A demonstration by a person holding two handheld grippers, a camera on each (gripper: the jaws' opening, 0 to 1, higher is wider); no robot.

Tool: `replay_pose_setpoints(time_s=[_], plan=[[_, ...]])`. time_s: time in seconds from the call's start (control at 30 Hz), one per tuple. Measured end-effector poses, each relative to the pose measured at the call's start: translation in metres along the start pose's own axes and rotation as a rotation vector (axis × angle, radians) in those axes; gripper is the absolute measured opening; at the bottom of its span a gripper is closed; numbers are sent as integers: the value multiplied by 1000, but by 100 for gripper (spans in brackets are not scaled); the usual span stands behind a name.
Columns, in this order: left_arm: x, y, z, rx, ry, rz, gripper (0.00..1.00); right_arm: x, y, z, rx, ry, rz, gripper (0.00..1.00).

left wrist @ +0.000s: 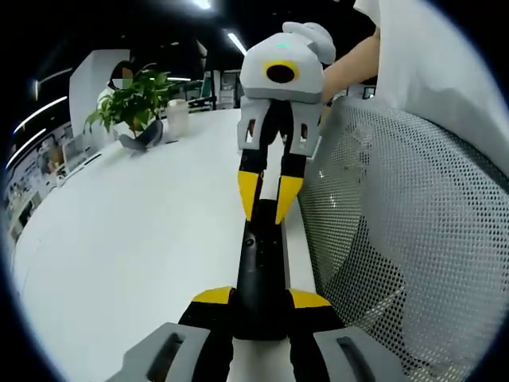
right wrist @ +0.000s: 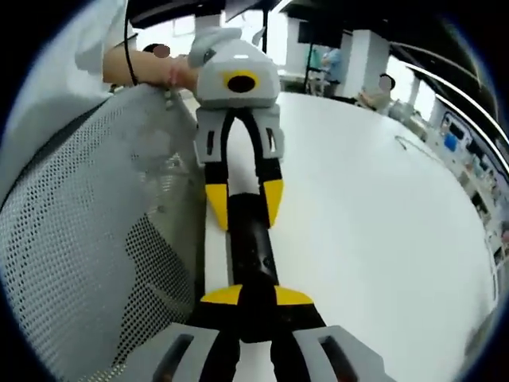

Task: Press the specified remote control buttons in sequence, fully releasing each button before pressing the next.

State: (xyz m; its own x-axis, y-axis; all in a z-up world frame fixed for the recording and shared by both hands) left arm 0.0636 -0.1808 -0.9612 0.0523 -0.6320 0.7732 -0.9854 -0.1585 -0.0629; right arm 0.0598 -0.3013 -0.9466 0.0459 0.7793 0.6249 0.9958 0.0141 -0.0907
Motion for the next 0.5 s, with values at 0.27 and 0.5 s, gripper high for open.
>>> replay_pose_setpoints(time_s=[0.27,0.5], plan=[[0,0,0,0,0,0,24,7,3,3,61,-160,11,9],[0,0,0,0,0,1,25,10,2,4,42,-223,13,9]])
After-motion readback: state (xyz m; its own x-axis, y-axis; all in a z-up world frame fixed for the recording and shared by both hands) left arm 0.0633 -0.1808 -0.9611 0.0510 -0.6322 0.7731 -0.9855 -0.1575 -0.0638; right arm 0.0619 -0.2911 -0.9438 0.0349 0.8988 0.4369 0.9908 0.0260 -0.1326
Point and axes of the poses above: the point that each gripper's makers call its tool centre point, and the gripper's own axes: z roughly forward along the fingers, y roughly to its right, x roughly out of its top, the point moved 5 cm from there along -z, roughly backward along the fingers, and after that the axes turned 8 degrees about x, right-handed, at the moved point
